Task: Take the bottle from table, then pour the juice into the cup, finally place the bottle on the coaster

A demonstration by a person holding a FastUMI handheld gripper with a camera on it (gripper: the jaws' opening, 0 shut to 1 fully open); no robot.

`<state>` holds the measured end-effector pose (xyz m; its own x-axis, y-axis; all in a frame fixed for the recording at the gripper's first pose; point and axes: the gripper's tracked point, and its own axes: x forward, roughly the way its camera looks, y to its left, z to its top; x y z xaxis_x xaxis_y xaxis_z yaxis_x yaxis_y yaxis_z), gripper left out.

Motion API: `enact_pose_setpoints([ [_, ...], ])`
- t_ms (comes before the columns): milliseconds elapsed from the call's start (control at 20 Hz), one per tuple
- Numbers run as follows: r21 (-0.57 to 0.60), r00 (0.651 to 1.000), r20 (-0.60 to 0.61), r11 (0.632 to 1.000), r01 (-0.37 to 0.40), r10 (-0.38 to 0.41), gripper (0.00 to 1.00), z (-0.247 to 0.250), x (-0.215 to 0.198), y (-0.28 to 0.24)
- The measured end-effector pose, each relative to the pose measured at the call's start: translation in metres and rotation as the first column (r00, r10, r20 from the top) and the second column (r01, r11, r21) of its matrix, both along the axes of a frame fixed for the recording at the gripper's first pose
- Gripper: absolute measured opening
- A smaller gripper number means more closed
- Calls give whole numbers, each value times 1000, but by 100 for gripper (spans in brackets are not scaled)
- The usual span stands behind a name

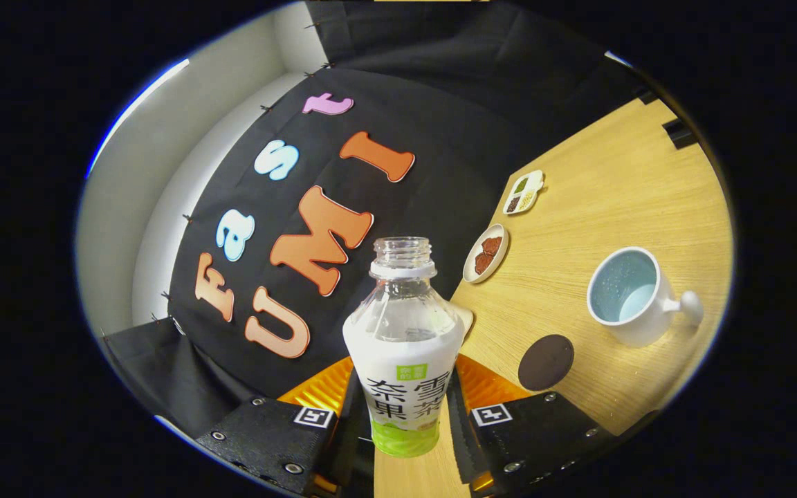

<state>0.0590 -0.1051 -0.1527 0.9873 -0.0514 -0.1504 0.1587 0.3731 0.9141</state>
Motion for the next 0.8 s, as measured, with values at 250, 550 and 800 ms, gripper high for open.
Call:
enact_pose_setpoints([
  [250, 107, 1000, -17, 994, 17, -15, 58, -7, 3, -3],
  [550, 232, 1000, -14, 972, 29, -26, 58, -6, 5, -3],
  [800, 302, 998, -21, 952, 58, -54, 58, -6, 6, -13],
])
